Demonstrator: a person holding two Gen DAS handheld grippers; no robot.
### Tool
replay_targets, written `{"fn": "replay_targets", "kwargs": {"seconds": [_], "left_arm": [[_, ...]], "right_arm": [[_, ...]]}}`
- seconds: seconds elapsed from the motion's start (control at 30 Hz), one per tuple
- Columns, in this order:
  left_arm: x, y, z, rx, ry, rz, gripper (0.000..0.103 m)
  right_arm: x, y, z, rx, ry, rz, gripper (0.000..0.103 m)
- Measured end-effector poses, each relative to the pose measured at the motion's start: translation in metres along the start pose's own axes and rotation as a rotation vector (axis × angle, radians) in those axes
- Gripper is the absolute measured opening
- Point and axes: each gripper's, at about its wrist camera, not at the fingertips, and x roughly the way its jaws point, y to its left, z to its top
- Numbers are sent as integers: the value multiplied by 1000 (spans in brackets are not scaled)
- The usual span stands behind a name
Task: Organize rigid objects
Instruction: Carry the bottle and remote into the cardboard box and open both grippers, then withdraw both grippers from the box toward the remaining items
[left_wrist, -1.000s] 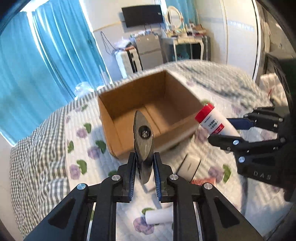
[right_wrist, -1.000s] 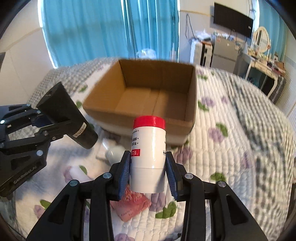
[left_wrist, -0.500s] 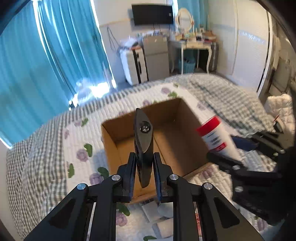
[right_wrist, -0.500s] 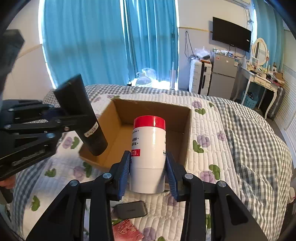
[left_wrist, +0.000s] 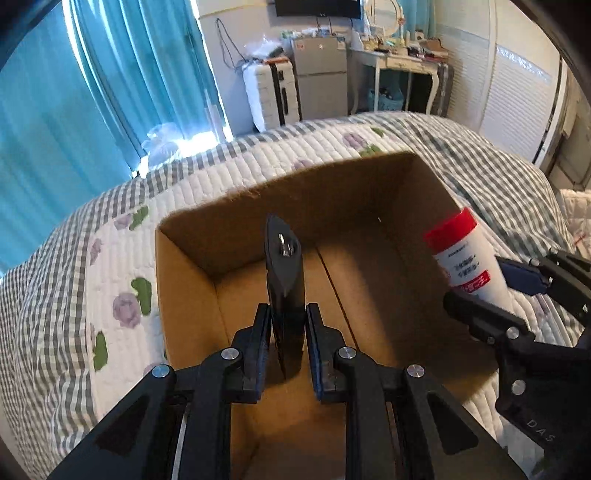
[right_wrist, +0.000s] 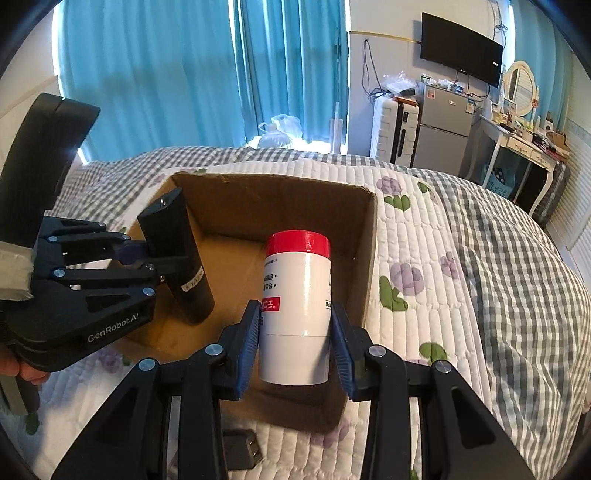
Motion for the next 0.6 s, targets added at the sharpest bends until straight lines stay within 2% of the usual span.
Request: {"fn": "replay_targets", "kwargs": {"seconds": [0.03,0.07,0.1,0.17,0.2,0.27,0.33,0.47,0.6], "left_arm": [[0,0,2,2,-9,5,22],[-1,0,4,4,-15,10,27],[-2,1,5,4,-24,21,44],[-8,1,9,-5,-45,25,71],[-12,2,9,-9,-62,20,75],[-20,2,7,-11,-80,14,75],[-28,2,3,-11,-89,25,75],[-50,7,-15,-39,-123,37,87],[-80,9,-39,-71,-156,35,92]], "right_arm": [[5,-1,2,2,0,-1,37],[8,-2,3,3,-1,0,37],[11,-3,4,5,-6,0,37],[14,-4,6,8,-21,7,37],[14,-4,6,3,-31,16,37],[10,-3,6,-6,-49,11,41],[-2,-4,5,-7,-70,-16,60],[-29,-10,0,20,-69,-31,64],[-65,-12,-18,32,-85,-64,77]]}}
